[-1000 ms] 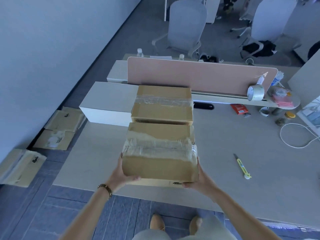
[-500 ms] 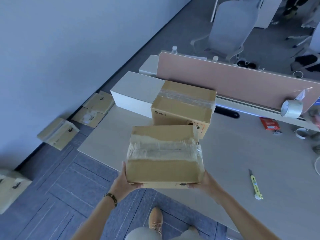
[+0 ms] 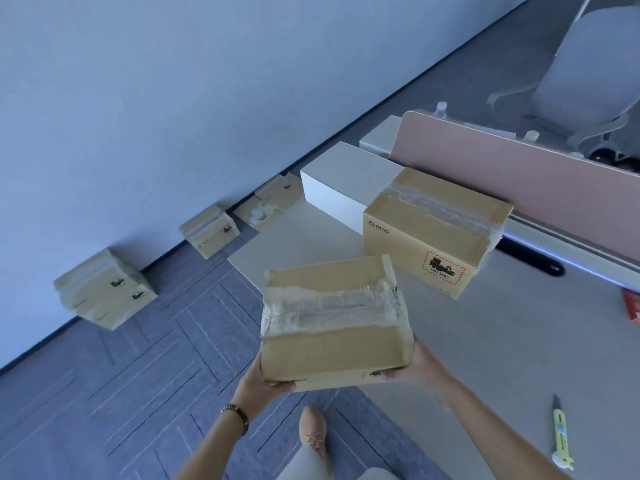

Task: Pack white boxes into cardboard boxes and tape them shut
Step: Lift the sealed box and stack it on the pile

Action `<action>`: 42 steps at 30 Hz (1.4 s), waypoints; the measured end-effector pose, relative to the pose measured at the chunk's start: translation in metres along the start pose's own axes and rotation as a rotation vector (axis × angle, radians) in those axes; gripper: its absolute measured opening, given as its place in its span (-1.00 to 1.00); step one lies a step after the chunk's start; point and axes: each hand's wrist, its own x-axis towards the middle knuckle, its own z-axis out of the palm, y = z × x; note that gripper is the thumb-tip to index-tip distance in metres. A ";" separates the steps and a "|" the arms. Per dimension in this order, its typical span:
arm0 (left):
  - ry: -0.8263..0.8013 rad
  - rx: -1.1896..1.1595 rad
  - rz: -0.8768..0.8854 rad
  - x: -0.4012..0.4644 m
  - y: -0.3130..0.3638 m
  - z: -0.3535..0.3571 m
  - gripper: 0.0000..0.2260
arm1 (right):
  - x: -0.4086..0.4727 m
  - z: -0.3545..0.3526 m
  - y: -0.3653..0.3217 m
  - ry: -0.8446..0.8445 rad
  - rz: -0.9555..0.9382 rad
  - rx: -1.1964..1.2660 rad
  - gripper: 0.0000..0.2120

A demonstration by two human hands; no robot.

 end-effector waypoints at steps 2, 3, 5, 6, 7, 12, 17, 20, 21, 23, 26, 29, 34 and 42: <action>0.025 -0.018 -0.020 -0.003 -0.003 -0.005 -0.24 | 0.010 0.005 -0.007 -0.025 -0.029 -0.026 -0.12; 0.037 -0.021 -0.022 -0.003 -0.005 -0.008 -0.25 | 0.015 0.008 -0.011 -0.033 -0.037 -0.038 -0.11; 0.058 -0.044 -0.028 0.000 -0.008 -0.015 -0.22 | 0.024 0.015 -0.018 -0.047 -0.050 -0.047 -0.09; 0.062 -0.059 -0.028 0.002 -0.010 -0.019 -0.21 | 0.028 0.019 -0.023 -0.055 -0.059 -0.053 -0.09; 0.062 -0.081 -0.029 0.005 -0.011 -0.023 -0.22 | 0.033 0.023 -0.027 -0.064 -0.064 -0.063 -0.08; 0.098 -0.256 -0.058 0.024 -0.019 -0.047 -0.14 | 0.065 0.044 -0.054 -0.082 -0.055 -0.079 0.01; 0.147 -0.394 -0.051 0.058 -0.028 -0.092 -0.21 | 0.113 0.077 -0.096 -0.131 -0.061 -0.055 -0.08; 0.158 -0.474 -0.039 0.082 -0.035 -0.131 -0.23 | 0.148 0.103 -0.126 -0.158 -0.062 -0.042 -0.12; 0.166 -0.496 -0.036 0.089 -0.038 -0.143 -0.23 | 0.159 0.113 -0.137 -0.173 -0.062 -0.040 -0.12; 0.180 -0.550 -0.033 0.104 -0.044 -0.171 -0.21 | 0.183 0.134 -0.159 -0.203 -0.058 -0.042 -0.10; 0.206 -0.613 -0.051 0.120 -0.057 -0.214 -0.21 | 0.214 0.170 -0.196 -0.238 -0.052 -0.044 -0.12; 0.240 -0.661 -0.081 0.129 -0.074 -0.258 -0.27 | 0.238 0.211 -0.239 -0.284 -0.065 -0.062 -0.25; 0.301 -0.733 -0.137 0.137 -0.100 -0.331 -0.37 | 0.285 0.285 -0.308 -0.379 -0.055 -0.078 -0.38; 0.477 -0.757 -0.169 0.171 -0.150 -0.465 -0.41 | 0.365 0.414 -0.407 -0.507 -0.083 -0.094 -0.33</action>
